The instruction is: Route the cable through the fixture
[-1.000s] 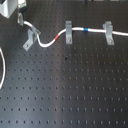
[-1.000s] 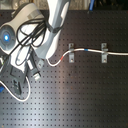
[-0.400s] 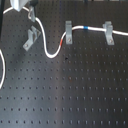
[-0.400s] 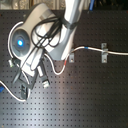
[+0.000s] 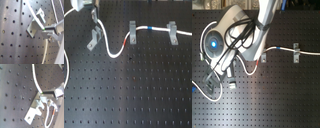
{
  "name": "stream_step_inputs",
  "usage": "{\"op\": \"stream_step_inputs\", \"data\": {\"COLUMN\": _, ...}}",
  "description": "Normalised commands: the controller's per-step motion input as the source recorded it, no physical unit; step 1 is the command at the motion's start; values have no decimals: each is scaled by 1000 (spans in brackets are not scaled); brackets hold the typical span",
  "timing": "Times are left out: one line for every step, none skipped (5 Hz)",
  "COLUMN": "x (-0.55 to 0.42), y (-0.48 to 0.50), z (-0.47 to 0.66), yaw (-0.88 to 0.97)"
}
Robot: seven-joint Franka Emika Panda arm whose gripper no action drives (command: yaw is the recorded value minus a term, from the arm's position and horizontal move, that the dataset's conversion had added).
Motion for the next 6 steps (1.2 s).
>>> {"op": "stream_step_inputs", "data": {"x": -147, "y": 290, "z": 30, "yaw": 731}}
{"op": "stream_step_inputs", "data": {"x": 43, "y": 178, "z": 168, "yaw": 649}}
{"op": "stream_step_inputs", "data": {"x": 35, "y": 150, "z": 376, "yaw": 563}}
{"op": "stream_step_inputs", "data": {"x": -7, "y": 222, "z": 417, "yaw": 551}}
{"op": "stream_step_inputs", "data": {"x": -117, "y": 250, "z": 466, "yaw": 569}}
{"op": "stream_step_inputs", "data": {"x": -80, "y": 183, "z": 194, "yaw": 286}}
